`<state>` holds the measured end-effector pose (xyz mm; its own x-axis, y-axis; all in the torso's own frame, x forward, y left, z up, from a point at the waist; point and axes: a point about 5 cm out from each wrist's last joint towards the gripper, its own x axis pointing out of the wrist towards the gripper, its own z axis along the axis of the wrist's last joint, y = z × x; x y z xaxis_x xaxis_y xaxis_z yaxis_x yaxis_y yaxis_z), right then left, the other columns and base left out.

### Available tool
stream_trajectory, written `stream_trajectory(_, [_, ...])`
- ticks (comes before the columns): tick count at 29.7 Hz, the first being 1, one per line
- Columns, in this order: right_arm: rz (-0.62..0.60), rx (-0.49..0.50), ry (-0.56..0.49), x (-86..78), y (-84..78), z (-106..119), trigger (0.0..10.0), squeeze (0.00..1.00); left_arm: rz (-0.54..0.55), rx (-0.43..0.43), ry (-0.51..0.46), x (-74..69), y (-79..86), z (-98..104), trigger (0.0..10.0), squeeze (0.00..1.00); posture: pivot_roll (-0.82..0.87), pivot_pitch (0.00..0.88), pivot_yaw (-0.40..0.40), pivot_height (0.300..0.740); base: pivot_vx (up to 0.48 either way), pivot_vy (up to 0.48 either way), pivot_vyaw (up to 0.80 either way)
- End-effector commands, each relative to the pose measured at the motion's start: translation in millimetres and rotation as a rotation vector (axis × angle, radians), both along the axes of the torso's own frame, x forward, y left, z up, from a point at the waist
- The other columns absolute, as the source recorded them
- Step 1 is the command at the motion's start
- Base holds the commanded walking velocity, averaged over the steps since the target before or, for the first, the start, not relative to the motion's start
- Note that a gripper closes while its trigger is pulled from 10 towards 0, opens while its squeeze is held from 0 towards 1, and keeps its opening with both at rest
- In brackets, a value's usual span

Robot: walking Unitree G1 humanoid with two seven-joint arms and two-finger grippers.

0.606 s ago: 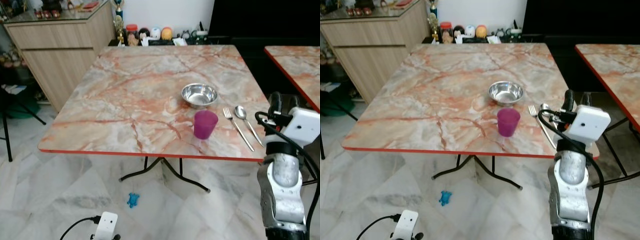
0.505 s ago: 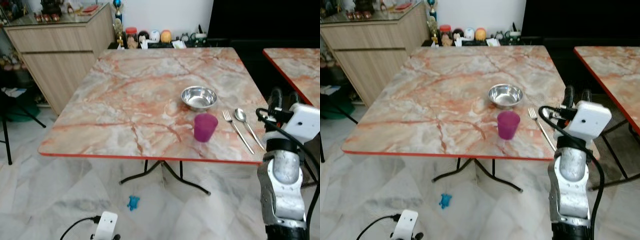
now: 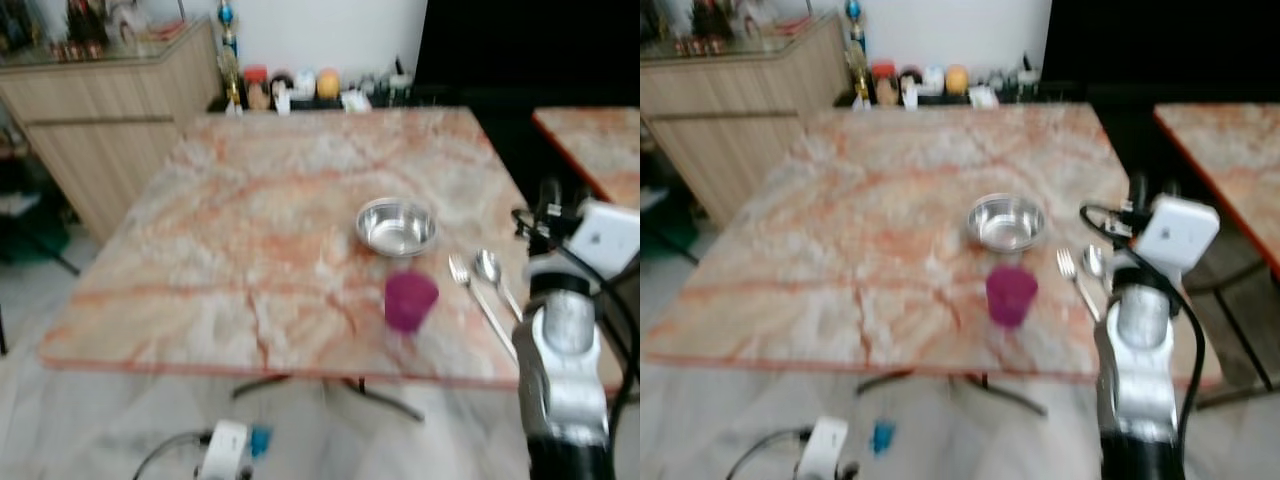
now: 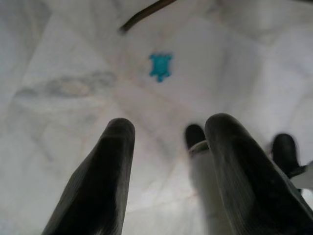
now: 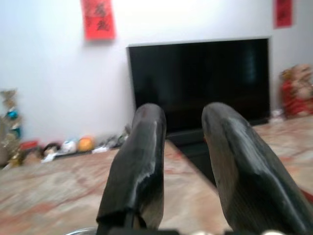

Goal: Setting the table

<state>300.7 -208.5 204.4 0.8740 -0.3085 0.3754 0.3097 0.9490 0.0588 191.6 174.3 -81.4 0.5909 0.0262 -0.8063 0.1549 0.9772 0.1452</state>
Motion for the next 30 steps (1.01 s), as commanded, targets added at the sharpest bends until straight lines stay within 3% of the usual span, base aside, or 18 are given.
stream_trajectory(1, [-0.001,-0.001,-0.003,0.0,-1.7,2.0,10.0,0.00,0.003,0.008,0.041,-8.1,0.9,-4.4,10.0,0.00,-0.05,0.000,0.019,0.740,0.000,0.000,0.00])
stream_trajectory(20, [-0.021,-0.001,-0.021,3.6,-8.3,7.8,10.0,0.00,0.010,0.016,0.061,-10.2,0.6,-5.7,10.0,0.00,-0.05,0.000,0.013,0.740,0.000,0.000,0.00])
stream_trajectory(21, [-0.018,-0.005,-0.021,3.7,-8.0,7.9,10.0,0.00,0.012,0.016,0.055,-9.4,2.9,-5.0,10.0,0.00,-0.05,0.000,0.013,0.740,0.000,0.000,0.00])
stream_trajectory(22, [-0.016,-0.007,-0.017,3.7,-7.7,7.0,10.0,0.00,0.018,0.023,0.023,-5.8,21.4,-0.3,10.0,0.00,-0.05,0.000,0.012,0.740,0.000,0.000,0.00])
stream_trajectory(24, [-0.015,-0.008,-0.013,3.6,-7.5,5.8,10.0,0.00,0.023,0.027,0.008,-5.4,30.4,1.8,10.0,0.00,-0.04,0.000,0.011,0.740,0.000,0.000,0.00])
stream_trajectory(28, [-0.007,0.009,-0.015,4.1,-3.9,4.0,10.0,0.00,0.050,0.050,0.072,-26.3,44.1,-5.6,10.0,0.00,-0.04,0.000,0.012,0.740,0.000,0.000,0.00])
stream_trajectory(30, [-0.004,0.005,-0.016,4.3,-3.3,4.5,10.0,0.00,0.054,0.053,0.080,-29.0,46.0,-6.4,10.0,0.00,-0.04,0.000,0.012,0.740,0.000,0.000,0.00])
